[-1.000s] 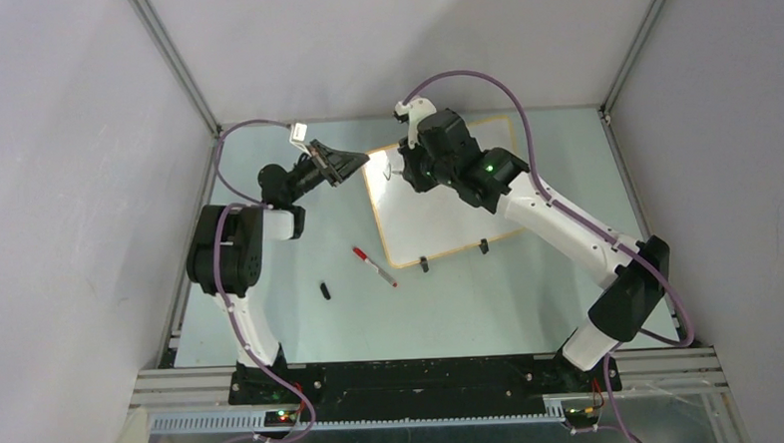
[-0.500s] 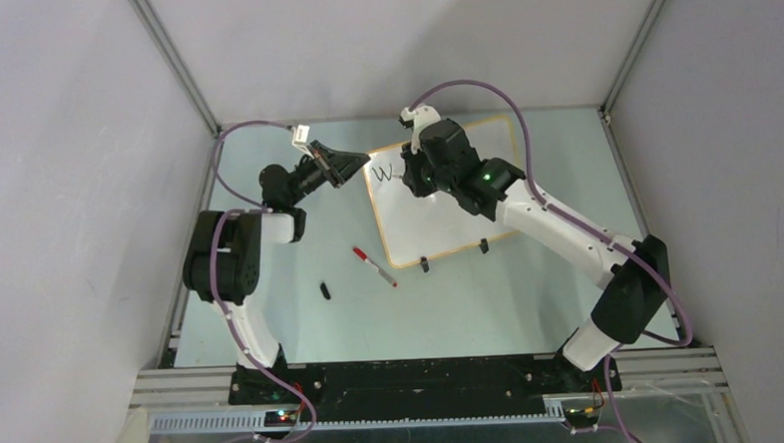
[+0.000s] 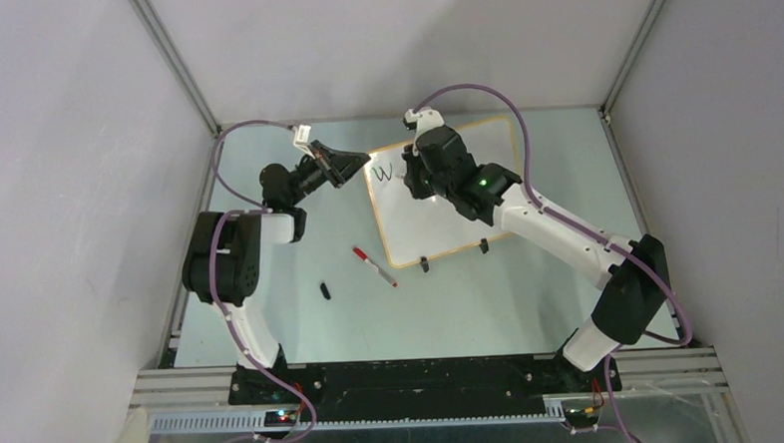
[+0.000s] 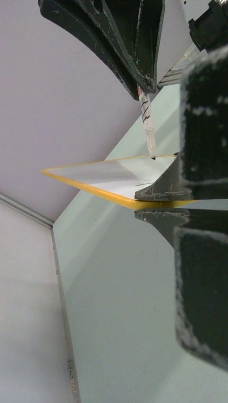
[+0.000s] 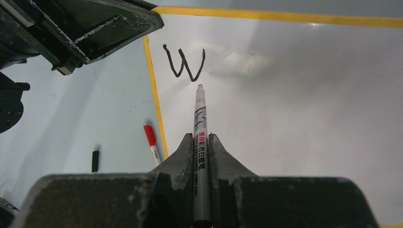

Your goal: Write a sentence on the whiteboard

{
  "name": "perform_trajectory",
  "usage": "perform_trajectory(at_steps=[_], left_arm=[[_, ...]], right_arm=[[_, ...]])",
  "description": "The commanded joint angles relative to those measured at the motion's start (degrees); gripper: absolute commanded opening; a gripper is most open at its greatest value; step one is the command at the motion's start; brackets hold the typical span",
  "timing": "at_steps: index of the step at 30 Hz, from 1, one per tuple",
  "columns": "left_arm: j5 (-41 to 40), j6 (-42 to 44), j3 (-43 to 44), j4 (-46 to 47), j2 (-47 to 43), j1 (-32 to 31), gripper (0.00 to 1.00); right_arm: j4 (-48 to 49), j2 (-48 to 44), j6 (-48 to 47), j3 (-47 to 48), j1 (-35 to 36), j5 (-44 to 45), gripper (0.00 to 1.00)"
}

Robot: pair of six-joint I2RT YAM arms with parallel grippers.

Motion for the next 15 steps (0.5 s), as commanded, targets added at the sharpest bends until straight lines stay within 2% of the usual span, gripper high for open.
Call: perform_trajectory(at_steps=[1, 15], left_arm=[[1.6, 4.9, -0.7, -2.2, -1.4, -1.6, 0.00], [1.7, 4.9, -0.8, -1.8, -1.8, -1.6, 0.00]], right_arm=[[0.9, -0.9, -1.1, 3.5, 0.4, 2.5, 0.00], [-0.8, 2.4, -3.5, 6.4, 1.9, 7.5, 0.00]])
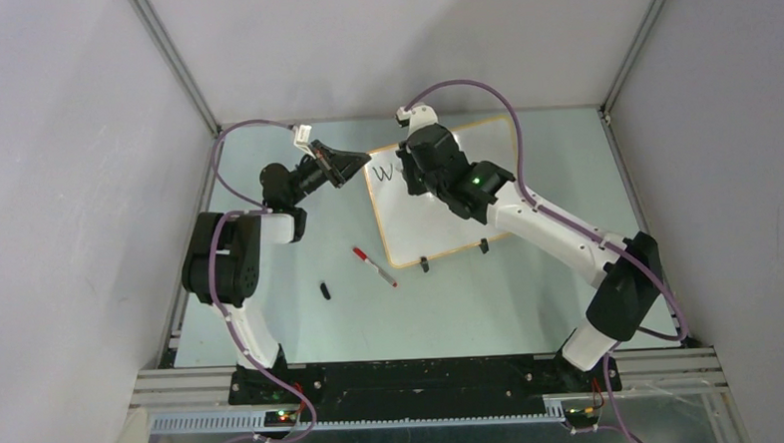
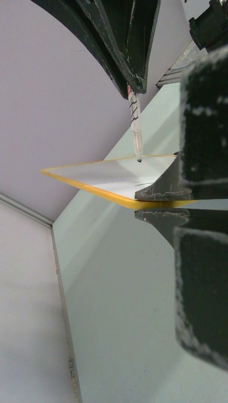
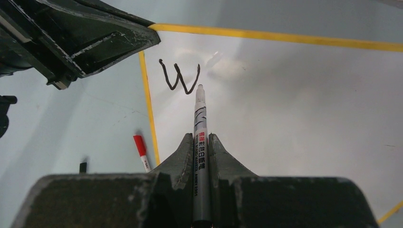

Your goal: Write a sentence on the whiteboard

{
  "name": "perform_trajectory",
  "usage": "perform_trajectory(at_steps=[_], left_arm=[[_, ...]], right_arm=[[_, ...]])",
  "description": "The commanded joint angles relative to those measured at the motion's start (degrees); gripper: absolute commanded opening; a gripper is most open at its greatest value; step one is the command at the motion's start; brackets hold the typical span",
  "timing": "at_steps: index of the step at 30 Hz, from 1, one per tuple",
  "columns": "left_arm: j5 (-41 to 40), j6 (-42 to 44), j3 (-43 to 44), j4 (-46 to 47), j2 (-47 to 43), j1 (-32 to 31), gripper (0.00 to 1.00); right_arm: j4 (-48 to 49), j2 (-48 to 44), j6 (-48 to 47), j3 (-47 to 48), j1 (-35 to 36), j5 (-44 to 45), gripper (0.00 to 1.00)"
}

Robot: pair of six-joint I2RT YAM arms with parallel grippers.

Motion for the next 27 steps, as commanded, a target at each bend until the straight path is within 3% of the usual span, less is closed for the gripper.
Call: perform_trajectory(at_steps=[1, 27], left_arm=[[1.9, 4.1, -0.9, -1.2, -1.4, -1.4, 0.00], [1.9, 4.5, -0.5, -2.5, -1.4, -1.6, 0.00]], right_arm=[[0.0, 0.7, -1.2, 3.0, 0.3, 2.5, 0.00], [-2.2, 4.2, -1.7, 5.3, 0.3, 4.7, 0.00]])
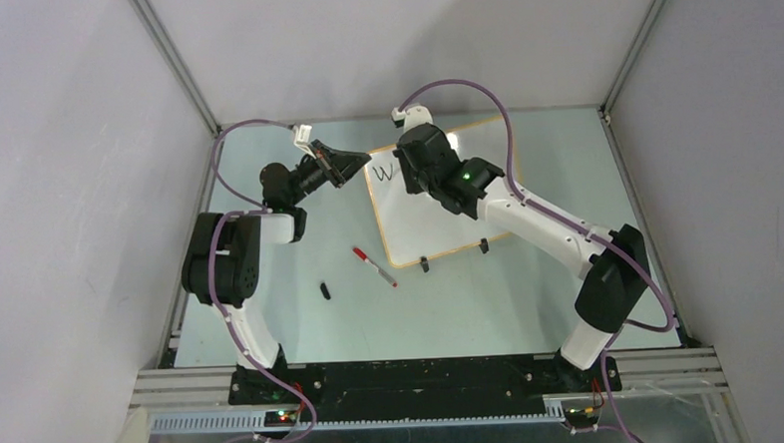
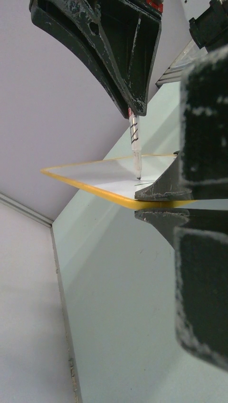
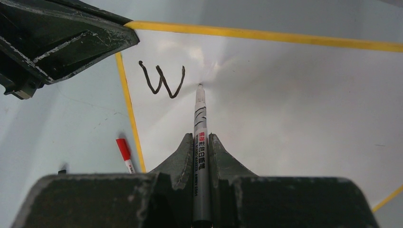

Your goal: Write a sentence on the whiteboard

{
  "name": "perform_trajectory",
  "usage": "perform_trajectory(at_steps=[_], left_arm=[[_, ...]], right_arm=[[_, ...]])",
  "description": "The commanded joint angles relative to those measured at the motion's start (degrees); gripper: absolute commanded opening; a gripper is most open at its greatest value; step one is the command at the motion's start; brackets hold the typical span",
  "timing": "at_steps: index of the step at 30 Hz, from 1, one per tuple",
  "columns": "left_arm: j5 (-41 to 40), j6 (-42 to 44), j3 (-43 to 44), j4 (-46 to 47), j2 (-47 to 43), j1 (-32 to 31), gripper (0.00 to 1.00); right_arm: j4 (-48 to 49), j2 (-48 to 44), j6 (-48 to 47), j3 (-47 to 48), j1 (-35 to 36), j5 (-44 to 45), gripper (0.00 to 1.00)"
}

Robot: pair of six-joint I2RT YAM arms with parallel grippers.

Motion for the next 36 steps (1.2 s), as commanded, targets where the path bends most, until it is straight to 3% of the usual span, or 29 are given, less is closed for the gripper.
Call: perform_trajectory(at_steps=[1, 36], left_arm=[[2.0, 4.1, -0.5, -2.2, -1.3, -1.6, 0.00], [1.2, 8.0, 0.3, -7.8, -2.1, -2.5, 0.00]], right_arm=[[-0.6, 0.6, -0.6, 3.1, 0.2, 2.0, 0.00], [-4.9, 2.8, -2.0, 5.7, -0.2, -2.5, 0.00]])
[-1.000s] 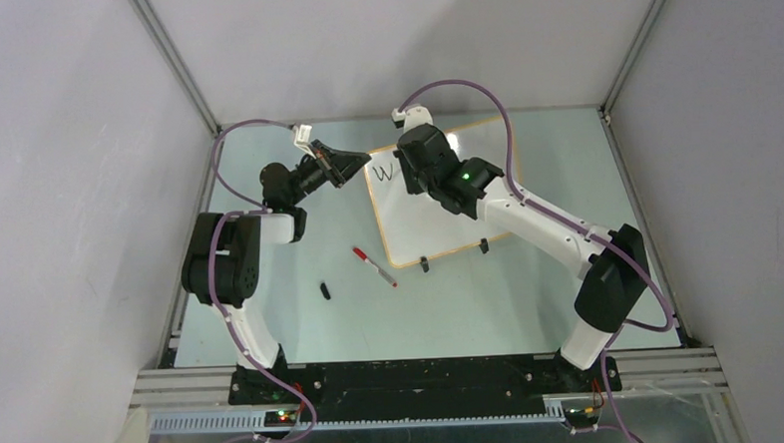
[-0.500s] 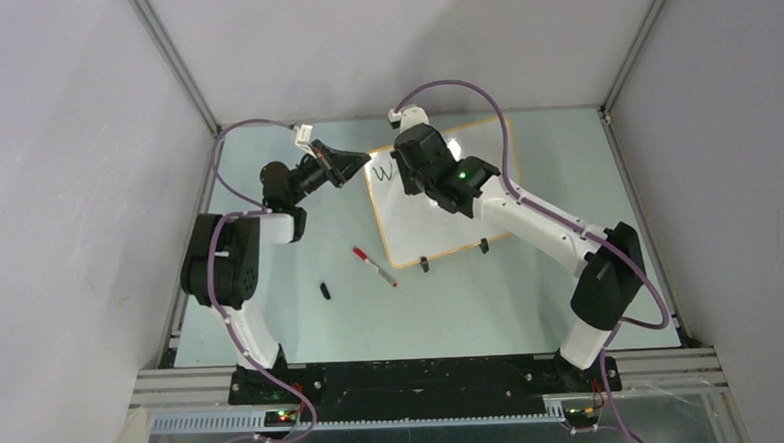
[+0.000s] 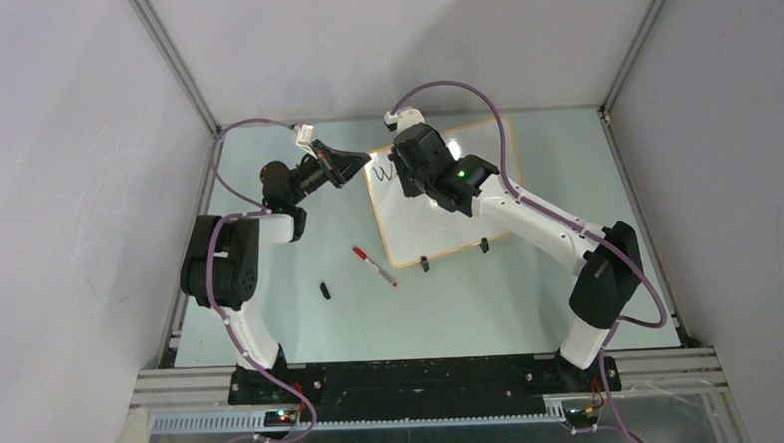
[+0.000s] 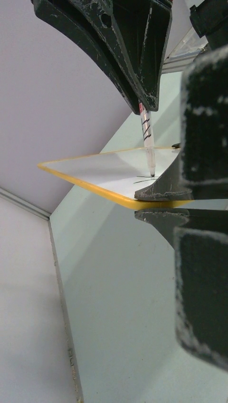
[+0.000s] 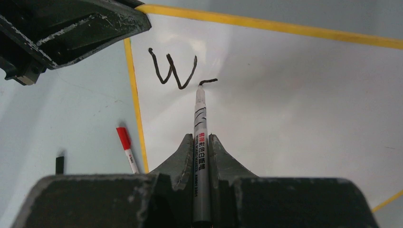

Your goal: Write a sentence on the whiteboard

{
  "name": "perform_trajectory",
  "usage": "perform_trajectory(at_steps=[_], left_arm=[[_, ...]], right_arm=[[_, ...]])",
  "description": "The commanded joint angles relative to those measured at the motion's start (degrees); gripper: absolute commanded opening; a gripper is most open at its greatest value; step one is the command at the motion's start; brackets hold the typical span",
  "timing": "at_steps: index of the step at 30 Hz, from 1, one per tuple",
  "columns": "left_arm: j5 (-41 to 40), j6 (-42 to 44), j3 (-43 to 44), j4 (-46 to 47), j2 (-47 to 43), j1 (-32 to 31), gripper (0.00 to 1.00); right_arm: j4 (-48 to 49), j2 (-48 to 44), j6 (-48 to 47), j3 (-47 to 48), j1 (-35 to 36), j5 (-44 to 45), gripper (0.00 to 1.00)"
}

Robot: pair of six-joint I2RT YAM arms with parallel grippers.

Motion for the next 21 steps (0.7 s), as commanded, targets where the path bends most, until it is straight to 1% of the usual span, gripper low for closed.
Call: perform_trajectory(at_steps=[1, 8, 21], left_arm=[[2.0, 4.7, 0.3, -4.2, -0.9, -2.2, 0.00], [1.9, 4.8, 0.2, -4.2, -1.0, -2.2, 0.00], [2.0, 5.0, 0.1, -4.3, -1.3, -2.2, 0.00]], right_arm=[[-1.6, 0.5, -0.7, 2.9, -0.5, -0.9, 0.00], [-3.3, 0.6, -0.5, 3.4, -0.8, -0.5, 0.00], [-2.2, 1.6, 0.4, 3.7, -1.9, 1.9, 0.00]])
